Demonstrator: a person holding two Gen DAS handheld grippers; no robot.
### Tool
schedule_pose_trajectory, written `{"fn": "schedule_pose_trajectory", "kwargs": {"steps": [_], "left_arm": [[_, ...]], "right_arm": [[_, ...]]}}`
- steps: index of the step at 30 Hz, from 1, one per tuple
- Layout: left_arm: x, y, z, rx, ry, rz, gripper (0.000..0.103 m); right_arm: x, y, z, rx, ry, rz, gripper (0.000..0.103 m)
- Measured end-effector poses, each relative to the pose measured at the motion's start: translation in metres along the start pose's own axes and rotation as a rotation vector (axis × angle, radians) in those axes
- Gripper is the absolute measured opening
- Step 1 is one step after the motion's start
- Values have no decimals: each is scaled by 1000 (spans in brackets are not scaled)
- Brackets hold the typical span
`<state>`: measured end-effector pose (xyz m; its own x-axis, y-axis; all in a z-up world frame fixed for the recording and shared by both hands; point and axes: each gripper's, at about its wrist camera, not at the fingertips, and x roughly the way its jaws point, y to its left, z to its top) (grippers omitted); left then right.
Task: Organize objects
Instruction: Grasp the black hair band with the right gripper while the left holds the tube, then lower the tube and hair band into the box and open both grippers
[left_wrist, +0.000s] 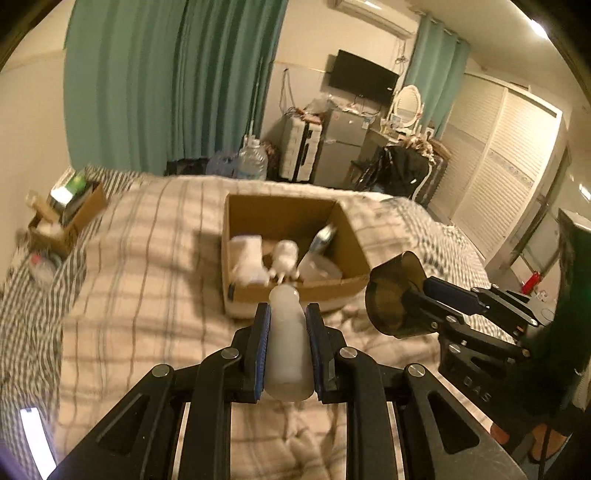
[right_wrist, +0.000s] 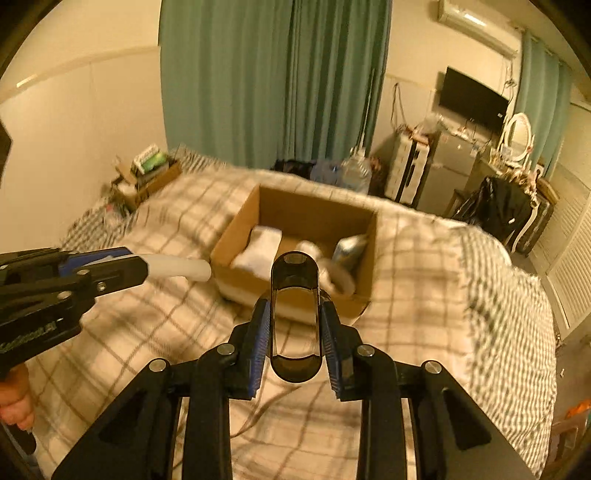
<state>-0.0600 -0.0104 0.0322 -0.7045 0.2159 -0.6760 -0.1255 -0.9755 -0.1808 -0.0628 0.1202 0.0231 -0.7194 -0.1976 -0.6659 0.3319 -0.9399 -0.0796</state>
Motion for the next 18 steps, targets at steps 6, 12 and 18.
{"fn": "schedule_pose_trajectory", "kwargs": {"steps": [6,12,18], "left_arm": [[10,-11,41,29,-44,14,19],[31,-16,75,73,-91,34,19],[72,-13,103,97,-94,43,19]], "right_arm": [[-13,-26,36,49,-94,5,27],[5,-40,73,32,-115,-11,27],[45,-60,98,49,-108,-15,27]]}}
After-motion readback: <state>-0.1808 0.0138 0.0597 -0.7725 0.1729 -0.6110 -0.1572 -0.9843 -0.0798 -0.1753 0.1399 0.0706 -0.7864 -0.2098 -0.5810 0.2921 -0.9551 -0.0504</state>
